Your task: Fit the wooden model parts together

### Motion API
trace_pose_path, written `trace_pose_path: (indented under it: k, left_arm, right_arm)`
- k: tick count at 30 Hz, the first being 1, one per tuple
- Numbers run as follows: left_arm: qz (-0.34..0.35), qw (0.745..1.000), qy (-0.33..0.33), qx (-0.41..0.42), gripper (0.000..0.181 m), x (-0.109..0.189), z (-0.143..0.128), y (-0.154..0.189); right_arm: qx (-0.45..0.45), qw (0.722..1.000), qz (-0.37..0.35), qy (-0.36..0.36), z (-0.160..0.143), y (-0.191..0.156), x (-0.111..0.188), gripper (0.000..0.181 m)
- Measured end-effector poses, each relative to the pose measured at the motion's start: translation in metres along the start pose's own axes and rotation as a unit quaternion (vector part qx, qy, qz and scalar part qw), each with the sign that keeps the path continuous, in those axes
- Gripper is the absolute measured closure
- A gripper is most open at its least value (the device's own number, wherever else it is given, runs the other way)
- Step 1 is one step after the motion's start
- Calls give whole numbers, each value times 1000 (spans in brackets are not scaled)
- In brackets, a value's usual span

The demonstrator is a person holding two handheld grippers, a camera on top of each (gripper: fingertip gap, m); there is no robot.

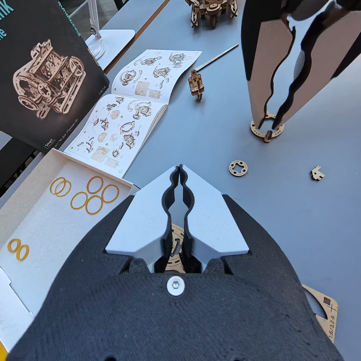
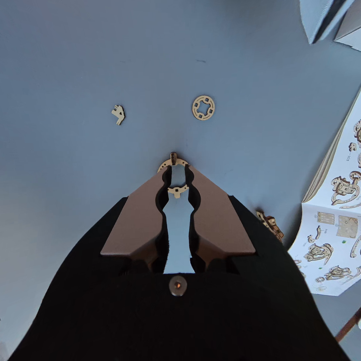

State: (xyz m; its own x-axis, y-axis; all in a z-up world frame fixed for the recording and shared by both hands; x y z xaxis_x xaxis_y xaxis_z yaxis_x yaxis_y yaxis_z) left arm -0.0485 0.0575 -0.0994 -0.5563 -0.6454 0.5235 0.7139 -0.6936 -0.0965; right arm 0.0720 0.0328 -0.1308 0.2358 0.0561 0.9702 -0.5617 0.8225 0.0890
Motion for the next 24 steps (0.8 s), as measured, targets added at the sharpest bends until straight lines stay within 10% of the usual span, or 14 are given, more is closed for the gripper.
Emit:
trace_pose_path:
  k: [1,11,17,24]
  left_arm:
    - [-1,1000,1,1,181,0,0,0]
    - [-2,1000,0,-7,181,1,2,3]
    - [-2,1000,5,-12,181,2,5,6]
    - [-4,1000,-9,-20,181,-5,0,9]
  right_arm:
    - [-5,1000,-2,9,-1,0,2,168]
    - [-31,998,-41,37,-24,1,3,159]
    - [-107,984,-35,138,-27,-9,-3,116]
    - [-168,964,-52,200,-23,-8,-6,145]
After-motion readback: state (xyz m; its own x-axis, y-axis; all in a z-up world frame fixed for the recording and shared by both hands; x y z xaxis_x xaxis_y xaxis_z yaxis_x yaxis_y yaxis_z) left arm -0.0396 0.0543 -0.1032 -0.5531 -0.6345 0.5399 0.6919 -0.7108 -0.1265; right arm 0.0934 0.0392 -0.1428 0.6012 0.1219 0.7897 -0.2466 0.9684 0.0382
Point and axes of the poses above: each gripper's, where its closed fingertips meet, x back along the fingers, z out of its top, y = z × x across the jaws, the point moved 2 cm from there along x, back along the fingers, and after that the axes turned 9 degrees about x, right-handed, at the moved point
